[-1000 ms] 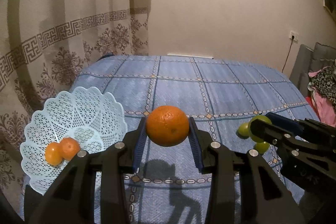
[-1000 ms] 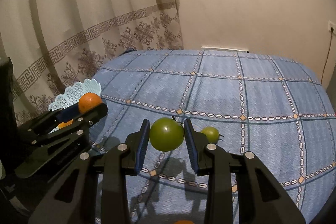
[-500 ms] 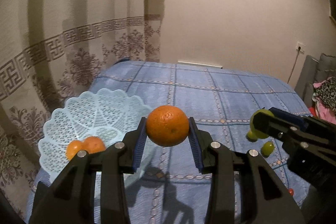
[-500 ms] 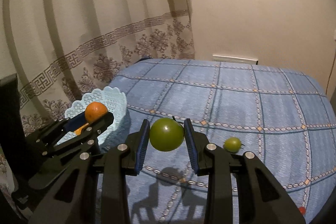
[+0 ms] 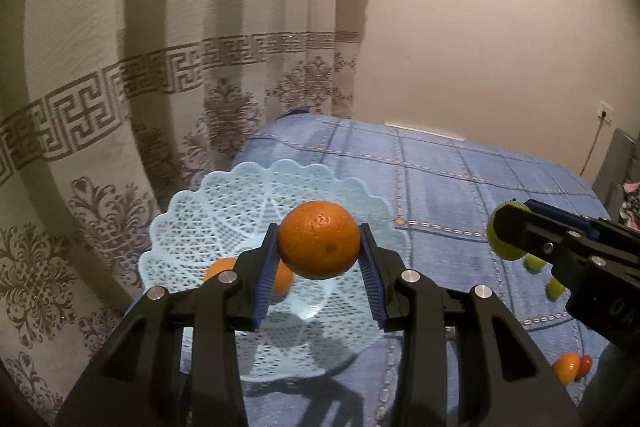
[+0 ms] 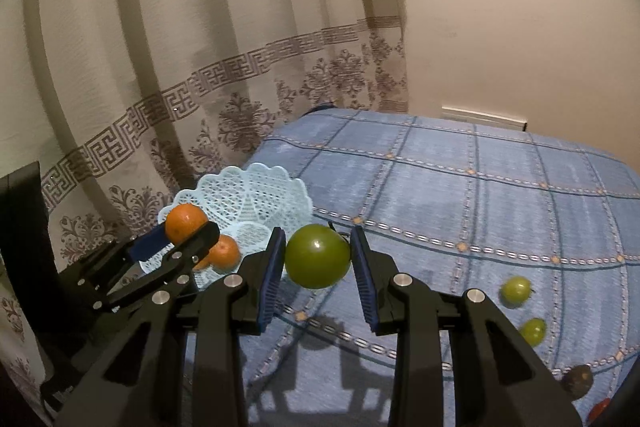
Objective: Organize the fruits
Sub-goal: 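Carry the orange and green tomato to the basket and release both, then withdraw both open tools from the basket toward the remaining fruit, then grasp a red tomato with the right tool while the left tool grasps an orange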
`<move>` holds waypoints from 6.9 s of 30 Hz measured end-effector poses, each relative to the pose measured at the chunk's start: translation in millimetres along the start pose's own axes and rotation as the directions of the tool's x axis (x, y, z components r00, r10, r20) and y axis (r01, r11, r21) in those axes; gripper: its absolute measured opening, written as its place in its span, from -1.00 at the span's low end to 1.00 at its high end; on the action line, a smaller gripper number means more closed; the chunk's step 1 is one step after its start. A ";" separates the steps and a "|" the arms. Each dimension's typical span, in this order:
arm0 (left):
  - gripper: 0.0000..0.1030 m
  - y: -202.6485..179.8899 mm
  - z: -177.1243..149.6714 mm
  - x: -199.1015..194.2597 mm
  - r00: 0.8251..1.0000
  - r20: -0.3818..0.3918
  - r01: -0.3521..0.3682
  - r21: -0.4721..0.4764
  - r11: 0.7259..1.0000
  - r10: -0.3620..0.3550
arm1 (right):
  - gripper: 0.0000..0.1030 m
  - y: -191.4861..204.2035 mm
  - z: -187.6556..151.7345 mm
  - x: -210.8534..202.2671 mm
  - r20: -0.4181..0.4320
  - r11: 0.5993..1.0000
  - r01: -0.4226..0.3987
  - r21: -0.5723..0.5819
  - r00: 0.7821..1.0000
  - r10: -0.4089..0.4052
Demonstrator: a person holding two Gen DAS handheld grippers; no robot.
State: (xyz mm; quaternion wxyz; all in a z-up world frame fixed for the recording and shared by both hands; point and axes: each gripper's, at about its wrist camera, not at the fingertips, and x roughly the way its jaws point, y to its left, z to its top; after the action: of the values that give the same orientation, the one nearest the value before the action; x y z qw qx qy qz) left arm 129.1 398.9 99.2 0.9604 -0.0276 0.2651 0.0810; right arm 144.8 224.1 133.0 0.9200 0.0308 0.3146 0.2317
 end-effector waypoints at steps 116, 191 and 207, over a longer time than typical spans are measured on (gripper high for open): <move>0.94 -9.8 -16.2 4.0 0.991 0.041 -0.128 0.041 0.991 0.126 | 0.33 -98.8 -52.5 -55.1 0.029 0.950 0.205 0.237 0.976 -0.217; 0.69 -203.4 -105.0 -45.8 0.900 -0.271 0.423 0.365 0.829 -0.340 | -0.48 -190.8 -178.0 -105.6 -0.146 0.893 0.302 0.335 0.952 -0.268; -0.26 -211.9 -121.8 -25.2 0.809 -0.403 0.544 0.241 0.804 -0.427 | -0.48 -184.5 -180.0 -102.3 -0.145 0.904 0.300 0.304 0.953 -0.267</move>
State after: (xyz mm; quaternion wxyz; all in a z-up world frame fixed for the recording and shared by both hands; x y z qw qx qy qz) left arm 82.4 174.9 9.8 0.8795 0.0601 0.4152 -0.2248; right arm 42.1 -1.9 9.3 0.9094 0.1231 0.3951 0.0420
